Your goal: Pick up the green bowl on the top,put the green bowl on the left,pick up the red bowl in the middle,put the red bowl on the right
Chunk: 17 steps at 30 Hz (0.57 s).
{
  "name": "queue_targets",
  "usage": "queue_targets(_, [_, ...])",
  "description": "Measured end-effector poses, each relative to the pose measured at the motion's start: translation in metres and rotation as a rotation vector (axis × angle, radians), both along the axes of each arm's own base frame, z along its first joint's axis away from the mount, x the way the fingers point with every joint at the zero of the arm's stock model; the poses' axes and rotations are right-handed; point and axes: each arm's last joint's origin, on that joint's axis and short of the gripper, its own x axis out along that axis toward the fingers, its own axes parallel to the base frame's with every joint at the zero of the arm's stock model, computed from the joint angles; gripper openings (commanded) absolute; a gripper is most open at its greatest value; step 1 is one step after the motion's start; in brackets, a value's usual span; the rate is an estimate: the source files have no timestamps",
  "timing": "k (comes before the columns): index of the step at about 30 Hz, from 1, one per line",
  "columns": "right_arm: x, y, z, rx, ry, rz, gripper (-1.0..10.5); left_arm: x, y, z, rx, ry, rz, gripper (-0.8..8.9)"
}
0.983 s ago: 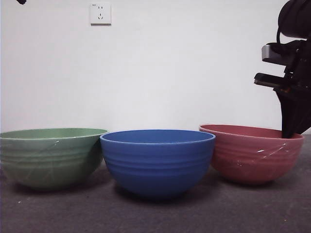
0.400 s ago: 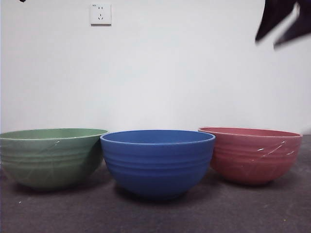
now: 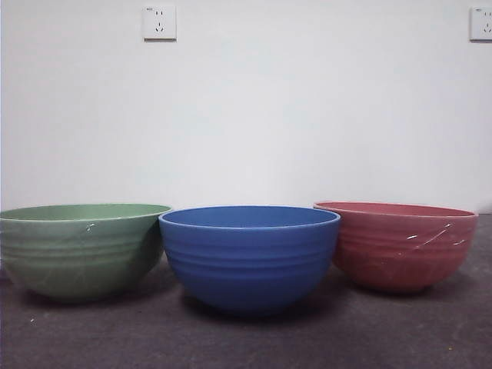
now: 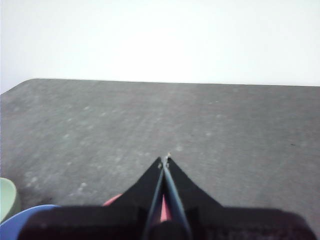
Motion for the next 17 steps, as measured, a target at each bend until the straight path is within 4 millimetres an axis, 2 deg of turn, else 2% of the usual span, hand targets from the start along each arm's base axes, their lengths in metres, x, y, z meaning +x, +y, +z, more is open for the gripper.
queue_targets(3, [-0.012, -0.005, -0.003, 0.031, -0.026, -0.042, 0.0, -0.009, 0.003, -0.017, 0.000, 0.002, 0.000, -0.03])
queue_targets(7, [-0.013, -0.007, 0.000, 0.082, -0.038, -0.106, 0.0, -0.011, 0.003, -0.016, 0.000, 0.003, 0.000, -0.03])
queue_targets(17, [-0.012, -0.006, -0.001, 0.097, -0.027, -0.111, 0.0, -0.012, 0.003, -0.020, 0.013, 0.046, 0.000, -0.03])
